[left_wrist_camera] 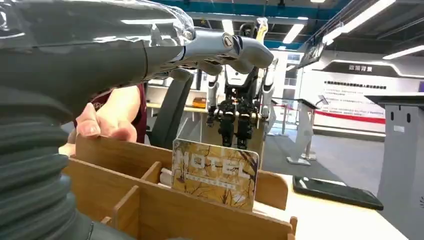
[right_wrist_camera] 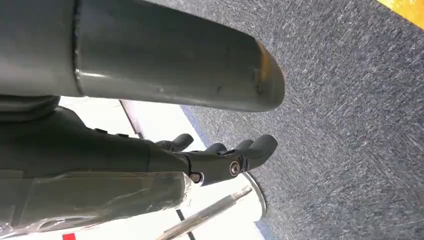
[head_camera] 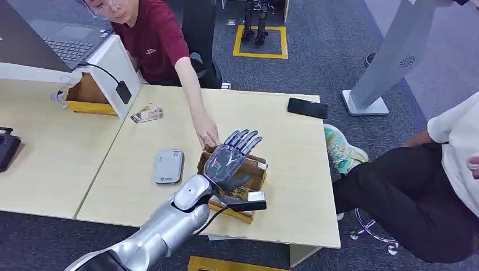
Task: Pass the card to the sensor for recognition and then transmit it.
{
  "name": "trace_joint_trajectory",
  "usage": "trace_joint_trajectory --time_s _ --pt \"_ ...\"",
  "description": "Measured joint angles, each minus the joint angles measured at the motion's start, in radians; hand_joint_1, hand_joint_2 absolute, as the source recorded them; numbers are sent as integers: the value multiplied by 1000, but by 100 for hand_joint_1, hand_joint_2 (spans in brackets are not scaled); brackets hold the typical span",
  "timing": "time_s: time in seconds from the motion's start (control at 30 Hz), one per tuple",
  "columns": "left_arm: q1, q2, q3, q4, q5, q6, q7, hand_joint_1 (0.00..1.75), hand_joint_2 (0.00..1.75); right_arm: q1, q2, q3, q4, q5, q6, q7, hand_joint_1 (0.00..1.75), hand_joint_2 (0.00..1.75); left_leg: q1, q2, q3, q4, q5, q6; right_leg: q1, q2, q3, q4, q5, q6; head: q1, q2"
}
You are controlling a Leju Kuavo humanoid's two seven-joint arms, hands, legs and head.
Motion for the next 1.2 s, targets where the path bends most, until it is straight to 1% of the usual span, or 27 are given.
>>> trace_joint_trajectory --time_s 0.07,0.1,0.13,0.17,0.2,0.3,0.57,0.63,0.7,0.73,0.8,0.83,0.9,1.0,1.03,1.2 --pt "0 0 0 2 0 0 0 0 175 0 0 0 0 0 0 0 0 0 0 0 0 0 0 0 0 0 0 0 0 0 0 0" --pt "0 0 0 2 0 0 0 5 175 0 0 -1 0 0 0 0 0 0 0 0 0 0 0 0 0 0 0 0 0 0 0 0" --pt "0 0 0 3 0 0 0 17 175 0 0 -1 0 0 0 0 0 0 0 0 0 0 0 0 0 0 0 0 0 0 0 0" --pt "0 0 0 3 0 -1 0 17 175 0 0 -1 0 0 0 -1 0 0 0 0 0 0 0 0 0 0 0 0 0 0 0 0" --pt "0 0 0 4 0 -4 0 175 175 0 0 -1 0 0 0 -2 0 0 0 0 0 0 0 0 0 0 0 0 0 0 0 0" --pt "0 0 0 8 -1 -16 0 175 175 0 0 -3 0 0 0 -5 0 0 0 0 0 0 0 0 0 0 0 0 0 0 0 0" --pt "-3 0 0 14 2 -15 -2 175 175 0 0 -12 0 0 0 -8 0 0 0 0 0 0 0 0 0 0 0 0 0 0 0 0" --pt "-5 0 0 15 5 -17 -4 162 175 0 0 -13 0 0 0 -8 0 0 0 0 0 0 0 0 0 0 0 0 0 0 0 0" --pt "-5 0 0 15 12 -21 -10 169 175 0 0 -14 0 0 0 -8 0 0 0 0 0 0 0 0 0 0 0 0 0 0 0 0" --pt "-5 0 0 15 17 -22 -12 164 175 0 0 -14 0 0 0 -8 0 0 0 0 0 0 0 0 0 0 0 0 0 0 0 0" --pt "-5 0 0 15 18 -28 -14 169 175 0 0 -14 0 0 0 -11 0 0 0 0 0 0 0 0 0 0 0 0 0 0 0 0" --pt "-6 0 0 15 19 -31 -15 166 175 0 0 -14 0 0 0 -11 0 0 0 0 0 0 0 0 0 0 0 0 0 0 0 0" --pt "-6 0 0 15 19 -32 -17 171 175 0 0 -14 0 0 -1 -11 0 0 0 0 0 0 0 0 0 0 0 0 0 0 0 0" --pt "-6 0 0 15 23 -34 -20 166 175 0 0 -15 0 0 -1 -12 0 0 0 0 0 0 0 0 0 0 0 0 0 0 0 0" --pt "-6 0 0 15 25 -34 -20 175 175 0 0 -15 0 0 -1 -12 0 0 0 0 0 0 0 0 0 0 0 0 0 0 0 0" --pt "-14 2 0 14 39 -58 -31 175 175 0 0 -17 0 0 -1 -18 0 0 0 0 0 0 0 0 0 0 0 0 0 0 0 0"
